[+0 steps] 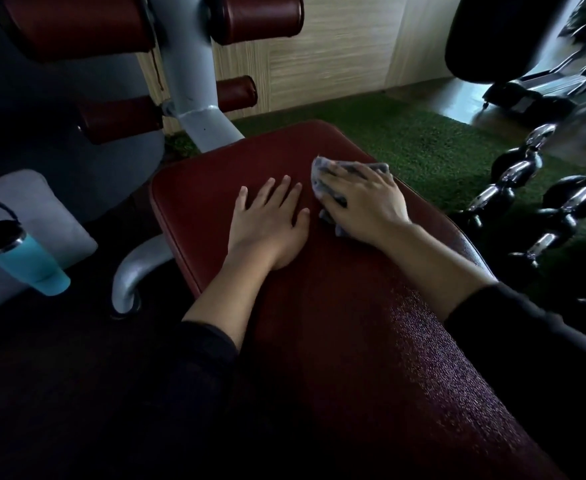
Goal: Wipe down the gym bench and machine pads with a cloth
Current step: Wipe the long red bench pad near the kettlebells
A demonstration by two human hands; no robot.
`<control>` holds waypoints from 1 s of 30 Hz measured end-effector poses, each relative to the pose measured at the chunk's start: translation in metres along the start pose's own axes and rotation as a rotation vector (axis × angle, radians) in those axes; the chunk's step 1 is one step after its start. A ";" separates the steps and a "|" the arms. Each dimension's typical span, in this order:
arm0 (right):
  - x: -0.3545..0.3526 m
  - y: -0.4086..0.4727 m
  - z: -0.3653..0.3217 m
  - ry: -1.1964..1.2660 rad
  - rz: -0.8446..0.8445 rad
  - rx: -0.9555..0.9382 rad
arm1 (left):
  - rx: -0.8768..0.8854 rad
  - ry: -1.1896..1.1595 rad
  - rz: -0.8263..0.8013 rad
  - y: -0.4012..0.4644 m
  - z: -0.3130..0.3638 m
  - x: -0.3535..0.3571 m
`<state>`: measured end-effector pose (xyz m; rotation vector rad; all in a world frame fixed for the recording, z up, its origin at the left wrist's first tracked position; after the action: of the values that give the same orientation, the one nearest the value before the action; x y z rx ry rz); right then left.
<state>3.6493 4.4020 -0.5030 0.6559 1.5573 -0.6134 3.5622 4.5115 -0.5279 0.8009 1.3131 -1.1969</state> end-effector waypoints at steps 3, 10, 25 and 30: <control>-0.006 0.028 0.034 0.043 -0.001 0.069 | 0.001 -0.007 0.002 -0.002 0.001 -0.001; -0.006 -0.046 0.068 0.096 0.096 0.192 | 0.006 -0.010 0.001 0.000 0.001 0.001; -0.005 -0.001 0.096 0.212 -0.118 0.373 | 0.011 -0.025 -0.005 -0.001 0.000 -0.001; -0.005 -0.057 0.096 0.195 0.075 0.364 | 0.012 -0.028 -0.015 0.000 0.000 0.000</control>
<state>3.6750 4.2930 -0.5059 1.0702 1.6061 -0.8049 3.5620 4.5112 -0.5282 0.7814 1.2921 -1.2242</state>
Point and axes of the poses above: each hand's wrist, its own y-axis towards the middle knuckle, its own x-axis out of the palm, z = x × y, the point moved 8 cm from there along y, towards the middle knuckle, and after that the axes turned 15 degrees about -z, right-handed, at the moved point
